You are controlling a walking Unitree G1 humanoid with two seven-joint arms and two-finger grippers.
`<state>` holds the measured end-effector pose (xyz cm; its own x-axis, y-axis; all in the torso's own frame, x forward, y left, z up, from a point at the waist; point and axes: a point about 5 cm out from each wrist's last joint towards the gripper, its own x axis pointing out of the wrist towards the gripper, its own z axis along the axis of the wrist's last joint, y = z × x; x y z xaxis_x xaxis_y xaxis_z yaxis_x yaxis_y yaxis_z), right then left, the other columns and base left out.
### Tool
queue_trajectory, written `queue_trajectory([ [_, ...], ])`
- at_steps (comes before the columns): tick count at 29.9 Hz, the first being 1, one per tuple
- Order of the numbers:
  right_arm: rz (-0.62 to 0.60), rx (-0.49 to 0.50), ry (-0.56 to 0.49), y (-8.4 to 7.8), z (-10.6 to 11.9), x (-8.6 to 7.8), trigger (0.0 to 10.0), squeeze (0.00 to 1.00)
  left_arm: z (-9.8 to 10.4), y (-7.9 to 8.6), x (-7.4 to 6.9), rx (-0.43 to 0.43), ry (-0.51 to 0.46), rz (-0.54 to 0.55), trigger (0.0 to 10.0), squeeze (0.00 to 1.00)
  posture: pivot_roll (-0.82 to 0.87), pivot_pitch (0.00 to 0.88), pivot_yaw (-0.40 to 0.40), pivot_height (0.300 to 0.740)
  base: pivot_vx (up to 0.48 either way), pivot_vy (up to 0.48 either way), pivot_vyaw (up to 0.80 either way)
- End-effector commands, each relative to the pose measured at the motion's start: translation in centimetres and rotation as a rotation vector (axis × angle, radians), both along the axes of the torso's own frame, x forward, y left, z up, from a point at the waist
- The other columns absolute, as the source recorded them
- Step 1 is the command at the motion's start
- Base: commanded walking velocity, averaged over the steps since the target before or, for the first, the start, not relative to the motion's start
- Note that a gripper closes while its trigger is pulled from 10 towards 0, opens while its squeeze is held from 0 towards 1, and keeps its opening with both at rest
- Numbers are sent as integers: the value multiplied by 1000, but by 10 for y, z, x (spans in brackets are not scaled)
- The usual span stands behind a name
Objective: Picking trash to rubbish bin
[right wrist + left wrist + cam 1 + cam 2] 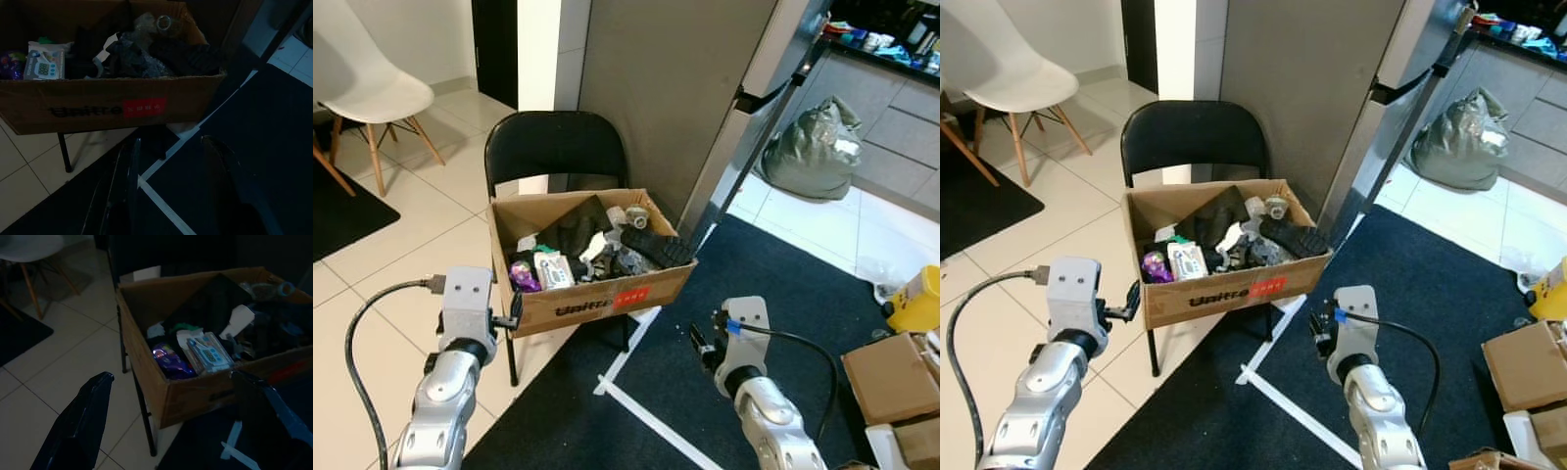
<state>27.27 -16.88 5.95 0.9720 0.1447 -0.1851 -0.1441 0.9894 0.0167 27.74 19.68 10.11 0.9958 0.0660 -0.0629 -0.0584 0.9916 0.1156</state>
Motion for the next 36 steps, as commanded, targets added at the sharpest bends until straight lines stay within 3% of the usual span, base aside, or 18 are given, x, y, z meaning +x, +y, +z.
queue_trajectory([
  [1,-15,-14,2,-6,0,0,10000,0,-6,-7,0,-1,20,-19,10000,0,-43,46,-168,740,0,0,0],
  [4,-28,-7,-6,-6,0,0,10000,0,-6,-9,2,14,21,-42,10000,0,-40,48,-155,740,0,0,0],
  [7,-91,27,-26,-5,-2,-3,10000,0,1,-9,10,61,20,-99,10000,0,1,71,12,740,0,0,0],
  [11,-146,56,-34,-6,-8,-12,10000,0,4,-1,11,97,25,-123,10000,0,3,69,81,740,0,0,0],
  [19,-196,76,-31,-10,-11,-22,10000,0,4,4,10,60,4,-110,10000,0,-6,67,91,740,0,0,0],
  [24,-173,76,-89,-6,-2,-16,10000,0,-2,4,6,6,-27,-97,10000,0,-31,74,62,740,0,0,0],
  [28,-180,12,-165,-10,1,-9,10000,0,-6,5,1,-41,-37,-91,10000,0,-31,79,36,740,0,0,0],
  [36,-109,111,-190,11,12,11,10000,0,-8,1,-2,-47,-49,-112,10000,0,-33,77,18,740,0,0,0],
])
